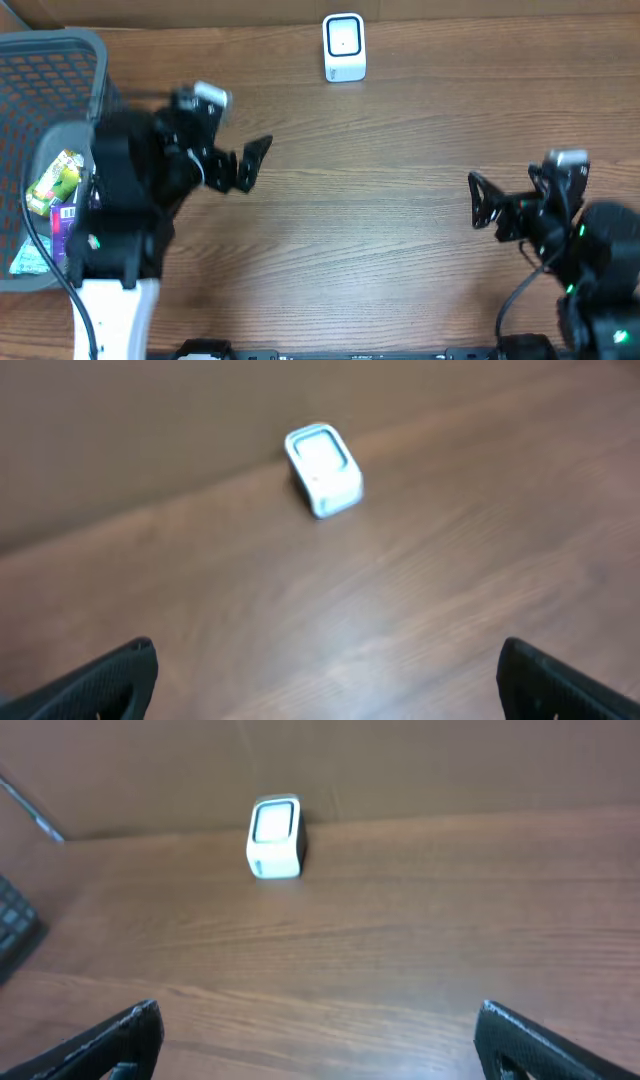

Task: Scan the item barcode
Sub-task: 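Reach the left gripper into the grey basket toward the purple pack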

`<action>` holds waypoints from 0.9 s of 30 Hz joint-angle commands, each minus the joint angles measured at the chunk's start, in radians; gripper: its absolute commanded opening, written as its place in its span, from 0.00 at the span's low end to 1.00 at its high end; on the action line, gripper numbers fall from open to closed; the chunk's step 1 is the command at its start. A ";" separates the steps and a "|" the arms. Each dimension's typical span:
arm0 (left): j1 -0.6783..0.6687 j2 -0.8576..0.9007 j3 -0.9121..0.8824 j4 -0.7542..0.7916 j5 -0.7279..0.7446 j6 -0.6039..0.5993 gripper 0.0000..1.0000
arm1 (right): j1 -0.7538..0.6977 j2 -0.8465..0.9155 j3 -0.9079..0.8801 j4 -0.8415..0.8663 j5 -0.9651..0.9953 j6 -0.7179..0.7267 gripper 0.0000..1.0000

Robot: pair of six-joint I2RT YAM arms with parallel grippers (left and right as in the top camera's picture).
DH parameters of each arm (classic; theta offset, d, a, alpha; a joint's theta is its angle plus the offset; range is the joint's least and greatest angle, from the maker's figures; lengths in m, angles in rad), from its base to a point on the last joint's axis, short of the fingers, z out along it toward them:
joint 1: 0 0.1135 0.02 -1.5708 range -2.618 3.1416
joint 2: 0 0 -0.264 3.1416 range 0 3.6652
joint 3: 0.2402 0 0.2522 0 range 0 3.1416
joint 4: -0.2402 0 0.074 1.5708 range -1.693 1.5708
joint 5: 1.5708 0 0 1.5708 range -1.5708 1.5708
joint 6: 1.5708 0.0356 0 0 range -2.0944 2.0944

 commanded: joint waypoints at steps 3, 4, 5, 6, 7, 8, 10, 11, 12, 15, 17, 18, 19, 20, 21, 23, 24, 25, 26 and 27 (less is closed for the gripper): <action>-0.004 0.154 0.306 -0.150 0.140 -0.014 1.00 | 0.001 0.232 0.351 -0.215 -0.009 -0.004 1.00; -0.004 0.166 0.329 -0.161 0.147 -0.014 1.00 | 0.001 0.270 0.408 -0.263 -0.009 -0.004 1.00; -0.004 0.175 0.346 -0.175 0.147 -0.014 1.00 | 0.001 0.311 0.468 -0.314 -0.009 -0.003 1.00; -0.004 0.179 0.356 -0.196 0.145 -0.014 1.00 | 0.001 0.353 0.531 -0.369 -0.009 -0.003 1.00; -0.004 0.179 0.356 -0.200 0.145 -0.014 1.00 | 0.001 0.390 0.589 -0.416 -0.009 -0.003 1.00; -0.004 0.179 0.356 -0.199 0.145 -0.014 1.00 | 0.001 0.424 0.641 -0.458 -0.008 -0.003 1.00; -0.005 0.180 0.356 -0.239 0.175 -0.041 1.00 | 0.001 0.477 0.714 -0.513 -0.010 -0.003 1.00; -0.005 0.180 0.356 -0.264 0.194 -0.043 1.00 | 0.001 0.497 0.736 -0.529 -0.008 -0.003 1.00; -0.005 0.182 0.356 -0.277 0.210 -0.050 1.00 | 0.001 0.509 0.742 -0.531 0.001 -0.003 1.00; -0.005 0.182 0.356 -0.321 0.244 -0.053 1.00 | 0.001 0.536 0.742 -0.533 -0.001 0.005 1.00; -0.005 0.182 0.356 -0.327 0.250 -0.054 1.00 | 0.001 0.550 0.742 -0.536 -0.021 0.004 1.00; -0.005 0.182 0.356 -0.322 0.243 -0.054 1.00 | 0.001 0.555 0.742 -0.541 -0.027 0.004 1.00; -0.005 0.182 0.357 -0.312 0.221 -0.067 1.00 | 0.001 0.560 0.742 -0.546 -0.027 0.004 1.00; 0.000 0.182 0.363 -0.303 0.173 -0.121 1.00 | 0.001 0.564 0.742 -0.550 -0.027 0.004 1.00; 0.012 0.182 0.378 -0.297 0.090 -0.216 1.00 | 0.001 0.567 0.742 -0.555 -0.027 0.004 1.00; 0.046 0.183 0.417 -0.297 -0.045 -0.350 1.00 | 0.001 0.570 0.742 -0.560 -0.027 0.004 1.00; 0.070 0.183 0.439 -0.301 -0.091 -0.392 1.00 | 0.001 0.571 0.742 -0.561 -0.027 0.004 1.00; 0.097 0.183 0.464 -0.307 -0.124 -0.425 1.00 | 0.001 0.571 0.742 -0.561 -0.027 0.004 1.00; 0.129 0.183 0.488 -0.315 -0.148 -0.446 1.00 | 0.001 0.571 0.742 -0.561 -0.026 0.004 1.00; 0.166 0.183 0.514 -0.329 -0.169 -0.462 1.00 | 0.001 0.571 0.742 -0.561 -0.023 0.004 1.00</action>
